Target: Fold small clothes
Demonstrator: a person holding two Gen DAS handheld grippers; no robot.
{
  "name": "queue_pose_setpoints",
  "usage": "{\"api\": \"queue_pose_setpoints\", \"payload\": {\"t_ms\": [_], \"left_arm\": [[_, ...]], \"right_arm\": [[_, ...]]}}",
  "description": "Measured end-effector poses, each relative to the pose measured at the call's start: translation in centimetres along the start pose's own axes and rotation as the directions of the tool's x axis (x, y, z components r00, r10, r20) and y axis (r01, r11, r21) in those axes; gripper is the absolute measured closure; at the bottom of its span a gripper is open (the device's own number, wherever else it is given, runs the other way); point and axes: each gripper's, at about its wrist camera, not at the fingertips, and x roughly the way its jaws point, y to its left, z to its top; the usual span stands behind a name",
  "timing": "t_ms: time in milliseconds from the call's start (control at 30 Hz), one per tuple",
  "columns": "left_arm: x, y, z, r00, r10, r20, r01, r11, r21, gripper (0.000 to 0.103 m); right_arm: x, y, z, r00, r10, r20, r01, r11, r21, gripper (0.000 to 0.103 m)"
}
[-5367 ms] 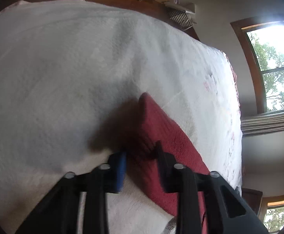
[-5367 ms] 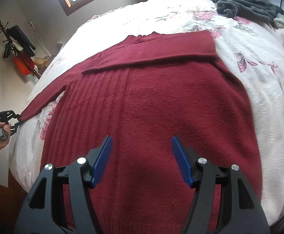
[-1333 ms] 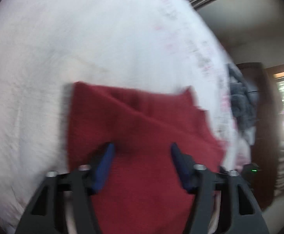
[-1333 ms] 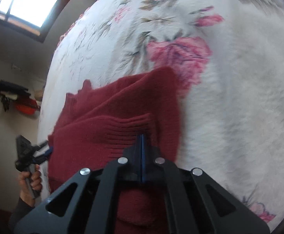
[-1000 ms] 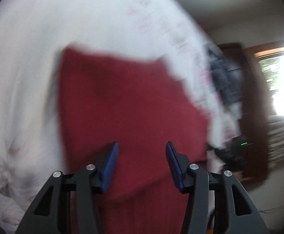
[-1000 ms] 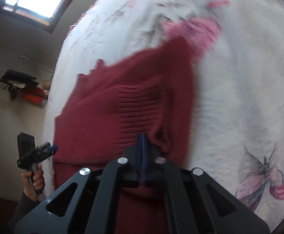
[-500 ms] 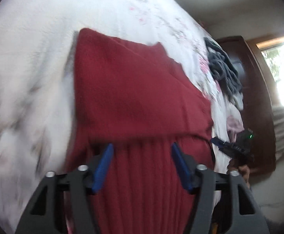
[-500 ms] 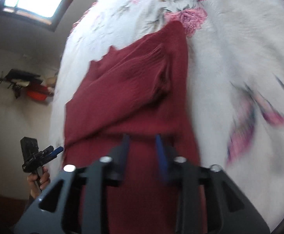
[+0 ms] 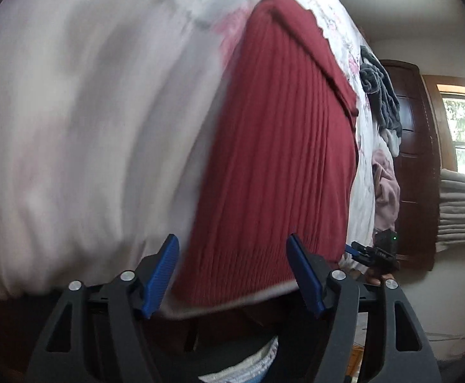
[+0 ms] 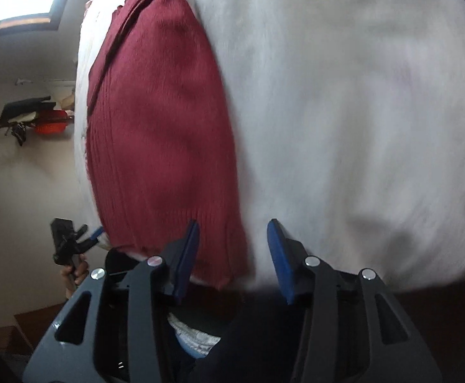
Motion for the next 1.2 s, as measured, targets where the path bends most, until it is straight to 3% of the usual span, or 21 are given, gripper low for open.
{"api": "queue_pose_setpoints", "payload": {"t_ms": [400, 467, 567, 667, 933, 967, 1067, 1167, 1200], "left_arm": [[3.0, 0.0, -1.1, 0.996, 0.023, -0.091, -0.025, 0.999, -0.02, 0.032], [3.6, -0.5, -1.3, 0.994, -0.016, -0.111, 0.014, 1.0, -0.016, 0.032], [4.5, -0.9, -1.4, 0.992, -0.003, -0.124, 0.004, 1.0, 0.007, 0.032], [5.0, -0.1, -0.9, 0.992, -0.033, -0.122, 0.027, 0.998, -0.055, 0.032], [4.6, 0.8, -1.4, 0.99, -0.081, -0.113, 0.074, 0.995, -0.071, 0.034], [4.6, 0.9, -1.5, 0.991, -0.08, -0.111, 0.072, 0.995, -0.073, 0.036], [4.5, 1.5, -1.6, 0.991, -0.069, -0.116, 0.059, 0.995, -0.083, 0.062], [4.6, 1.9, -1.9, 0.99, -0.059, -0.127, 0.048, 0.995, -0.088, 0.084], [4.7, 2.0, -2.1, 0.99, -0.061, -0.129, 0.05, 0.994, -0.092, 0.091]], "right_arm": [[2.0, 1.0, -1.8, 0.999, -0.001, -0.042, 0.0, 1.0, -0.026, 0.047], [2.2, 1.6, -1.9, 0.999, 0.012, -0.051, -0.014, 0.999, -0.032, 0.047], [2.6, 1.7, -2.0, 0.999, 0.004, -0.051, -0.006, 0.999, -0.032, 0.048], [2.5, 0.7, -1.8, 0.998, 0.032, -0.053, -0.032, 0.999, 0.002, 0.048], [3.0, -0.2, -1.6, 0.993, 0.102, -0.061, -0.099, 0.994, 0.041, 0.047], [3.0, -0.3, -1.5, 0.992, 0.109, -0.06, -0.106, 0.993, 0.046, 0.047], [2.8, -0.4, -1.6, 0.992, 0.109, -0.061, -0.106, 0.993, 0.042, 0.049], [2.6, -0.6, -1.7, 0.993, 0.103, -0.061, -0.1, 0.994, 0.045, 0.06], [2.6, -0.9, -1.8, 0.993, 0.101, -0.062, -0.098, 0.994, 0.049, 0.069]]}}
